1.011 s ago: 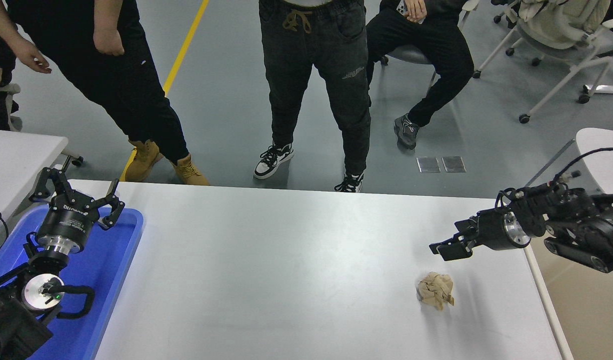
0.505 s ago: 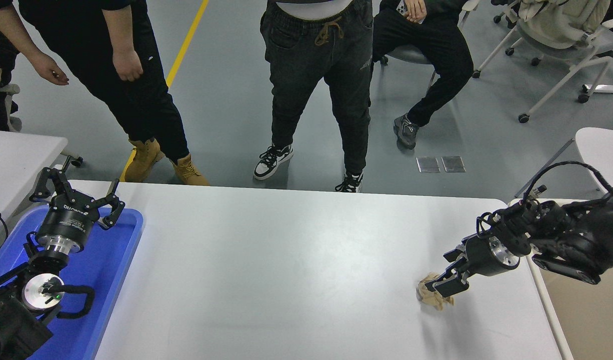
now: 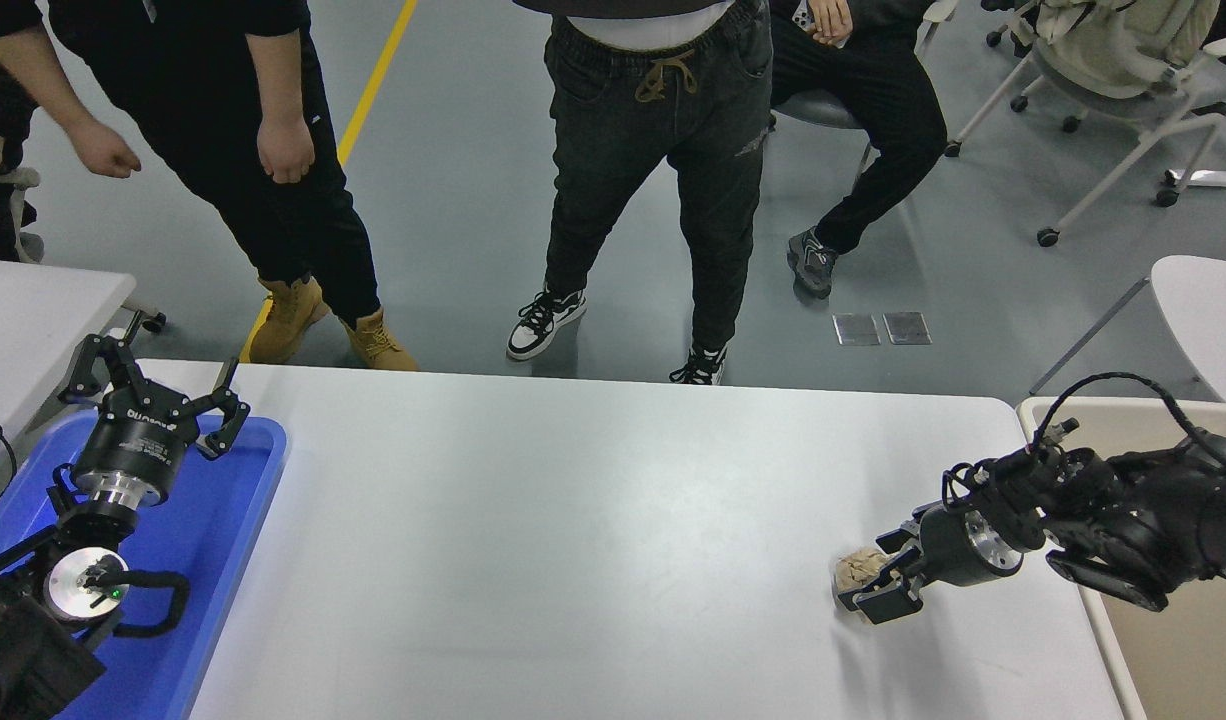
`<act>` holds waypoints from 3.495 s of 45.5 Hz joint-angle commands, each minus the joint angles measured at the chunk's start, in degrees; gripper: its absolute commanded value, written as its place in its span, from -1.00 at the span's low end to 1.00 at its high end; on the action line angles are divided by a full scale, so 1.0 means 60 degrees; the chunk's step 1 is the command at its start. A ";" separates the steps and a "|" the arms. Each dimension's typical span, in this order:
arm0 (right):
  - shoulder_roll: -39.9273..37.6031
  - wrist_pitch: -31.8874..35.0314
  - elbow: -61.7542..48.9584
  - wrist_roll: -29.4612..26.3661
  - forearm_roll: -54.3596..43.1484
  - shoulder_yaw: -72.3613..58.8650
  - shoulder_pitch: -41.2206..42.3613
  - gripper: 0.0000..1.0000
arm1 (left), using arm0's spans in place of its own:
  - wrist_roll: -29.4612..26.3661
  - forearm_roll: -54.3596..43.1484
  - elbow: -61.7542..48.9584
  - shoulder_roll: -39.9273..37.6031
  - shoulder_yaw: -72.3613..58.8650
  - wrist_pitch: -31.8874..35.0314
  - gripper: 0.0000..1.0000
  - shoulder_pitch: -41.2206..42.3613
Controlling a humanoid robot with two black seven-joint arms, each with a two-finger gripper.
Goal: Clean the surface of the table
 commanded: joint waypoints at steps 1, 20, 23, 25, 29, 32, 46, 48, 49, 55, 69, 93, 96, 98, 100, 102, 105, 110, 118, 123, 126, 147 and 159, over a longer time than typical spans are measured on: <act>0.0200 -0.0352 -0.0784 0.0046 0.0194 0.0395 -0.0762 0.70 | 0.0000 0.0000 0.0000 0.0001 0.0000 0.0000 1.00 0.0000; 0.0170 -0.0337 -0.0784 0.0368 0.0209 0.0454 -0.0660 -1.00 | 0.0000 0.0000 0.0000 0.0001 0.0000 0.0000 1.00 0.0000; 0.0156 -0.0337 -0.0813 0.0471 0.0252 0.0614 -0.0631 -1.00 | 0.0000 0.0000 0.0000 0.0001 0.0000 0.0000 1.00 0.0000; 0.0112 -0.0322 -0.0828 0.0486 0.0355 0.0863 -0.0631 -1.00 | 0.0000 0.0000 0.0000 0.0001 0.0000 0.0000 1.00 0.0000; 0.0053 -0.0322 -0.0828 0.0486 0.0501 0.1507 -0.0704 -1.00 | 0.0000 0.0000 0.0000 0.0001 0.0000 0.0000 1.00 0.0000; -0.0049 -0.0308 -0.0828 0.0486 0.0560 0.2136 -0.0762 -1.00 | 0.0000 0.0000 0.0000 0.0001 0.0000 0.0000 1.00 0.0000; -0.0445 -0.0308 -0.0945 0.0486 0.1701 0.5974 -0.1831 -1.00 | 0.0000 0.0000 0.0000 0.0001 0.0000 0.0000 1.00 0.0000; -0.0460 -0.0308 -0.0945 0.0486 0.1980 0.6399 -0.1905 -1.00 | 0.0000 0.0000 0.0000 0.0001 0.0000 0.0000 1.00 0.0000; -0.0460 -0.0308 -0.0945 0.0486 0.2126 0.6575 -0.1920 -1.00 | 0.0000 0.0000 0.0000 0.0001 0.0000 0.0000 1.00 0.0000; -0.0460 -0.0352 -0.1120 0.0486 0.4010 0.7294 -0.1934 -1.00 | 0.0000 0.0000 0.0000 0.0001 0.0000 0.0000 1.00 0.0000; -0.0357 -0.0308 -0.1985 0.0471 0.7590 0.7368 -0.1964 -1.00 | 0.0000 0.0000 0.0000 0.0001 0.0000 0.0000 1.00 0.0000; -0.0342 -0.0220 -0.2600 0.0456 0.9613 0.8876 -0.2564 -1.00 | 0.0000 0.0000 0.0000 0.0001 0.0000 0.0000 1.00 0.0000; -0.0342 -0.0205 -0.2600 0.0456 0.9613 0.9125 -0.2579 -1.00 | 0.0000 0.0000 0.0000 0.0001 0.0000 0.0000 1.00 0.0000; -0.0342 -0.0205 -0.2600 0.0456 0.9613 0.9373 -0.2579 -1.00 | 0.0000 0.0000 0.0000 0.0001 0.0000 0.0000 1.00 0.0000; -0.0357 -0.0191 -0.2586 0.0456 0.9613 0.9637 -0.2594 -1.00 | 0.0000 0.0000 0.0000 0.0001 0.0000 0.0000 1.00 0.0000; -0.0372 -0.0176 -0.2586 0.0456 0.9613 0.9886 -0.2623 -1.00 | 0.0000 0.0000 0.0000 0.0001 0.0000 0.0000 1.00 0.0000; -0.0386 -0.0059 -0.2586 0.0442 0.9613 1.0296 -0.2667 -1.00 | 0.0000 0.0000 0.0000 0.0001 0.0000 0.0000 1.00 0.0000; -0.0386 0.0073 -0.2586 0.0442 0.9613 1.1175 -0.2798 -1.00 | 0.0000 0.0000 0.0000 0.0001 0.0000 0.0000 1.00 0.0000; -0.0357 0.0249 -0.2600 0.0398 0.9613 1.2215 -0.2959 -1.00 | 0.0000 0.0000 0.0000 0.0001 0.0000 0.0000 1.00 0.0000; -0.0357 0.0380 -0.2600 0.0339 0.9613 1.2787 -0.3062 -1.00 | 0.0000 0.0000 0.0000 0.0001 0.0000 0.0000 1.00 0.0000; -0.0357 0.0410 -0.2600 0.0325 0.9613 1.3022 -0.3091 -1.00 | 0.0000 0.0000 0.0000 0.0001 0.0000 0.0000 1.00 0.0000; -0.0386 0.0893 -0.2600 0.0237 1.0462 1.4560 -0.3414 -1.00 | 0.0000 0.0000 0.0000 0.0001 0.0000 0.0000 1.00 0.0000; -0.0372 0.1303 -0.2586 0.0266 1.0609 1.5087 -0.3663 -1.00 | 0.0000 0.0000 0.0000 0.0001 0.0000 0.0000 1.00 0.0000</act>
